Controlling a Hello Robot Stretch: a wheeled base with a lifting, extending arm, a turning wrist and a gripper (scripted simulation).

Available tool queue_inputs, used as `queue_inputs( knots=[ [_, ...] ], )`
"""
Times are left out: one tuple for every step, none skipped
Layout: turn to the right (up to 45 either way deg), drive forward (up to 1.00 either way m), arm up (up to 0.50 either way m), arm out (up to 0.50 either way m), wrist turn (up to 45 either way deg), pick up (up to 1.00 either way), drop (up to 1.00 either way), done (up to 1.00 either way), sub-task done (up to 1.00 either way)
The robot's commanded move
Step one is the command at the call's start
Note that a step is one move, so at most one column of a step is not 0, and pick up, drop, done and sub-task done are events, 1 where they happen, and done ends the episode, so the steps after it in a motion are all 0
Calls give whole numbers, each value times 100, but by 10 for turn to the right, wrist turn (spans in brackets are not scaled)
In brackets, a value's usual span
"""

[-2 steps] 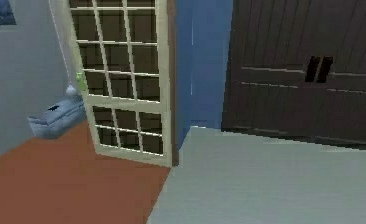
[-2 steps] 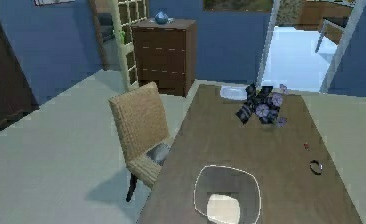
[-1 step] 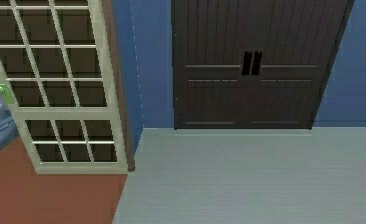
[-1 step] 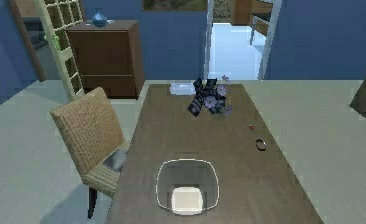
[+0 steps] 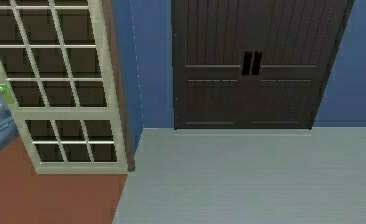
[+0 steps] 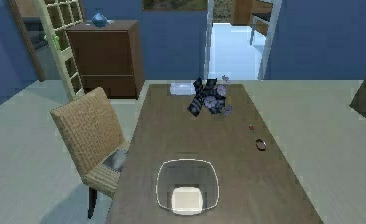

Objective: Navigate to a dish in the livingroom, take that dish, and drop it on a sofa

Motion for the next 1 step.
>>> queue_inputs(
  knots=[
    [0, 0, 38, 0, 0, 0, 0, 0, 0]
  ],
)
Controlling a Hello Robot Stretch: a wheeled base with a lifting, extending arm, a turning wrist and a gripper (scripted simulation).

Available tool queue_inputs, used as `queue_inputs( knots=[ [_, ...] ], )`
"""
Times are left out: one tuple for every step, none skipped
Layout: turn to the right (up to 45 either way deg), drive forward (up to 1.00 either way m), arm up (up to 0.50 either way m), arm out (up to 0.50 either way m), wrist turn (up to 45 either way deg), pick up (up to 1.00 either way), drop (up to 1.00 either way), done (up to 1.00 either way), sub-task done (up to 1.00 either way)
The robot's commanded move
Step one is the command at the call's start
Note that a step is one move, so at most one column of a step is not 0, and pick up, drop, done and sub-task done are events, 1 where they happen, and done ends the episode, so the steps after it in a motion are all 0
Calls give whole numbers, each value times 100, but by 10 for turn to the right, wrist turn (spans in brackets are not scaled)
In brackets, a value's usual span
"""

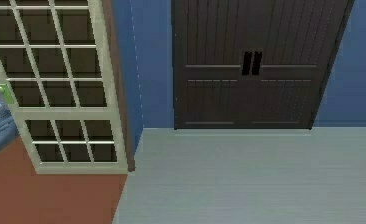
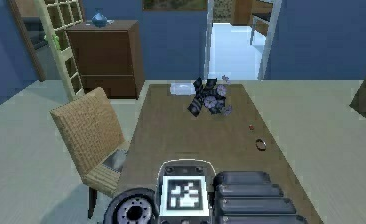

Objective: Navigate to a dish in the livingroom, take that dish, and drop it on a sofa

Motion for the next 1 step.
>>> queue_inputs(
  knots=[
    [0, 0, 0, 6, 0, 0, 0, 0, 0]
  ],
)
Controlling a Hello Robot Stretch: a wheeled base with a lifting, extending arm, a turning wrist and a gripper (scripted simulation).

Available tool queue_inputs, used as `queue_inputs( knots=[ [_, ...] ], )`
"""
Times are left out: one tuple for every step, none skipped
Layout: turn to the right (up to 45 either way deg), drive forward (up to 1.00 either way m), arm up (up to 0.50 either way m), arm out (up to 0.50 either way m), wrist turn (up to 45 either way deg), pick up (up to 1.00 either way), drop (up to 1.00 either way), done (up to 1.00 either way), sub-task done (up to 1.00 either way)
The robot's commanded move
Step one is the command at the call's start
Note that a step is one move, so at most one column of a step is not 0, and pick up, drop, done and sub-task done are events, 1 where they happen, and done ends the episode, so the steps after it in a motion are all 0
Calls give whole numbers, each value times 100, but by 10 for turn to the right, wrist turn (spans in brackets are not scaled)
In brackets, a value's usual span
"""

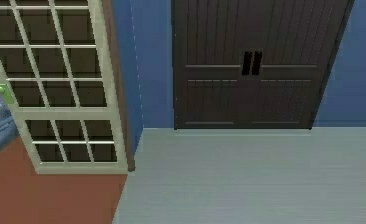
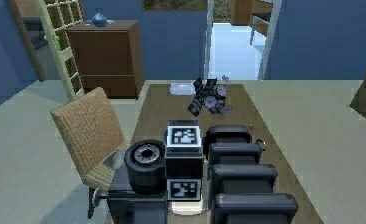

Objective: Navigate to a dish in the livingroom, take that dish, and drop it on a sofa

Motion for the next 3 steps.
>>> queue_inputs(
  knots=[
    [0, 0, 0, 0, 450, 0, 0, 0, 0],
    [0, 0, 0, 0, 450, 0, 0, 0, 0],
    [0, 0, 0, 0, 450, 0, 0, 0, 0]
  ],
)
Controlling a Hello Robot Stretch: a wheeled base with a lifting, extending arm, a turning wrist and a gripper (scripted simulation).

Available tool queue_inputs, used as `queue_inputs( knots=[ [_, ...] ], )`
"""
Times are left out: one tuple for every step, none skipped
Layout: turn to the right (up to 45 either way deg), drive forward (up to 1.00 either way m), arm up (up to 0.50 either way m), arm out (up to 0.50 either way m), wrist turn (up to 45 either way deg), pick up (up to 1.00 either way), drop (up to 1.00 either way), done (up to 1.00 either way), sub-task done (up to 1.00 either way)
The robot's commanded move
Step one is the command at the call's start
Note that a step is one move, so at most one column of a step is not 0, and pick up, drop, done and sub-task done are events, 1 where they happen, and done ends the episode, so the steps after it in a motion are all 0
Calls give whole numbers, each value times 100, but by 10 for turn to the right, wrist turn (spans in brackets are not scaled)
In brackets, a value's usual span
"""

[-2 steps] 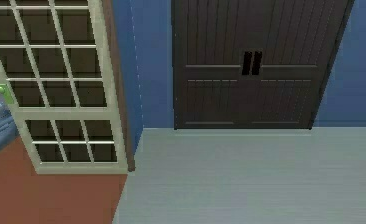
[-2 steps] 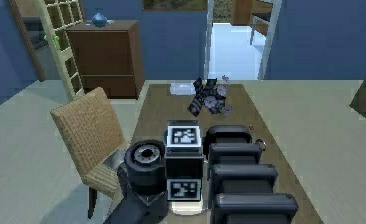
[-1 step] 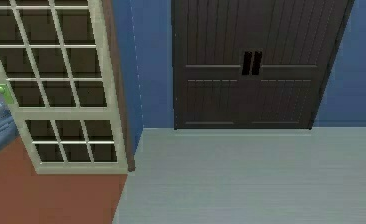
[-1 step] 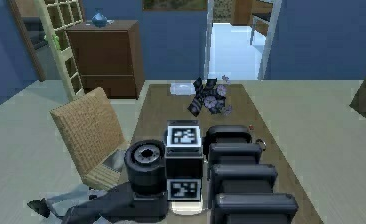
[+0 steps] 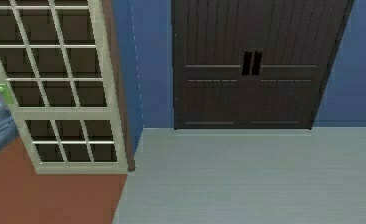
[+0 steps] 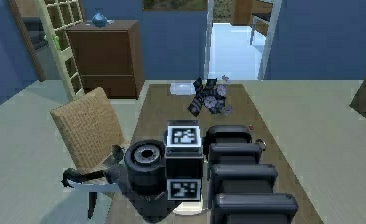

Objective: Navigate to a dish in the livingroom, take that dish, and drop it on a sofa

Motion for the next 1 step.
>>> queue_inputs(
  knots=[
    [0, 0, 0, 0, 360, 0, 0, 0, 0]
  ],
)
